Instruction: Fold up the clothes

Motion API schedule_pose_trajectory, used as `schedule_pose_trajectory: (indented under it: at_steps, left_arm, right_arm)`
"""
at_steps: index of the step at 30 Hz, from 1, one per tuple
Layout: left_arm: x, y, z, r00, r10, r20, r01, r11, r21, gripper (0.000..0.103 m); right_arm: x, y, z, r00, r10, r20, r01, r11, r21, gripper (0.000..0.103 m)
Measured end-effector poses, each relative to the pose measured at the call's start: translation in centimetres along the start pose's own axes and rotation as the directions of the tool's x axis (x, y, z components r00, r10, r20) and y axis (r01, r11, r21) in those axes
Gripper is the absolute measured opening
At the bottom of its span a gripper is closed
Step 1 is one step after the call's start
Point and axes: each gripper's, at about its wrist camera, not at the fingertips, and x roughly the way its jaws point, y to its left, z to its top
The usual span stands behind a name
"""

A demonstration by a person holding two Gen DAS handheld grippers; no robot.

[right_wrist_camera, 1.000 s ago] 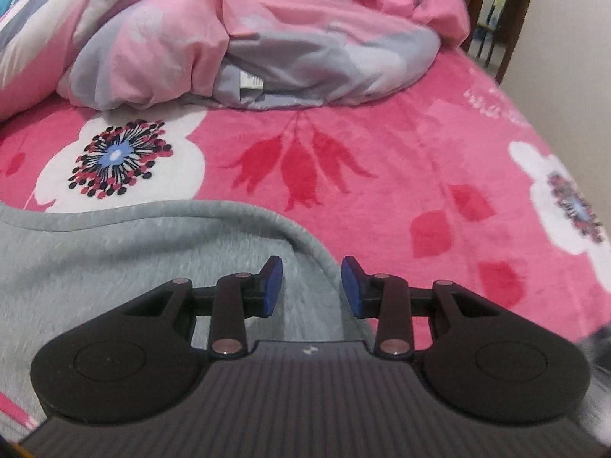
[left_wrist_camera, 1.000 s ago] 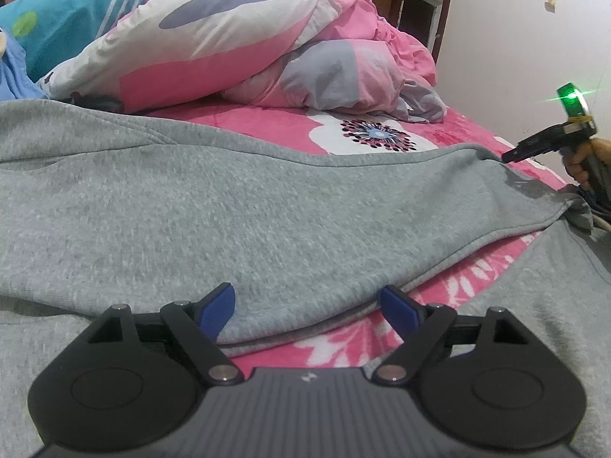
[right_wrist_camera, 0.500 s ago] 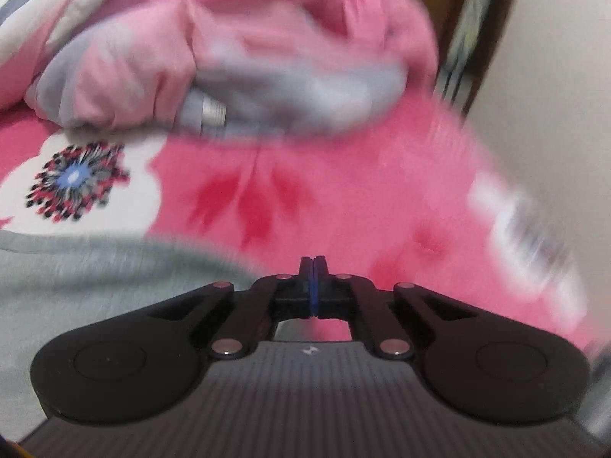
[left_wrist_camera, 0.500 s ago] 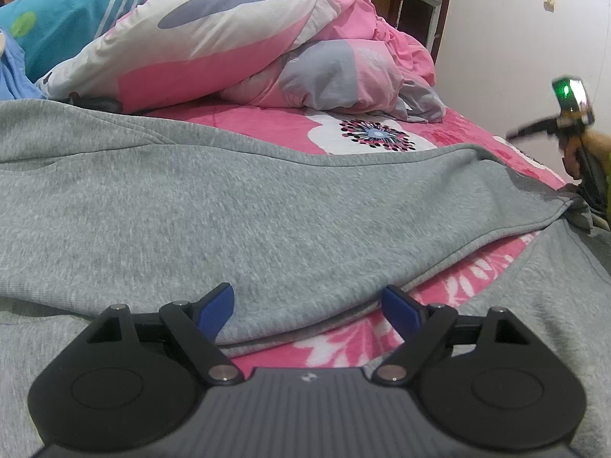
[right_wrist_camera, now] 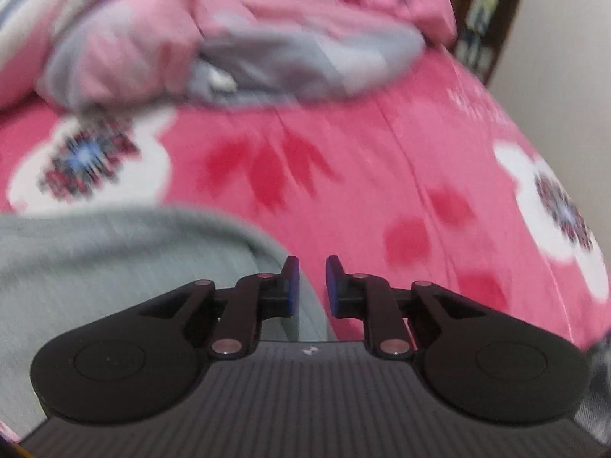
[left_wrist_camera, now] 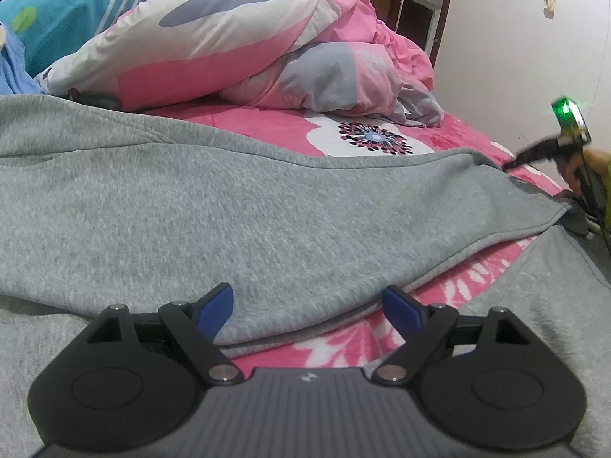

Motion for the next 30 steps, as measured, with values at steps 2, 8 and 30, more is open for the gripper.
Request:
schedule_pose_trajectory:
  at_steps: [2, 8, 30]
  left_arm:
    - [0.0, 0.0, 0.0, 1.0, 0.001, -0.001, -0.001, 1.0, 0.001, 0.087]
    - [0.0, -0.1, 0.0, 1.0, 0.004, -0.001, -0.004, 1.0, 0.006, 0.087]
    - [0.2, -0.1, 0.0, 1.0, 0.004, -0.001, -0.004, 1.0, 0.011, 0.088]
  right_arm:
    - [0.1, -0.2, -1.1, 1.0, 0.01, -0.024, -0.009, 1.0, 0.004, 0.014]
    - [-1.2, 0.5, -1.9, 0.998, 0.064, -0.014, -0.065, 0.997, -0.034, 0.022]
    - [-0.8, 1.0, -2.3, 0.987, 0.133, -0.085, -0.124, 0.987, 0.105, 0.005]
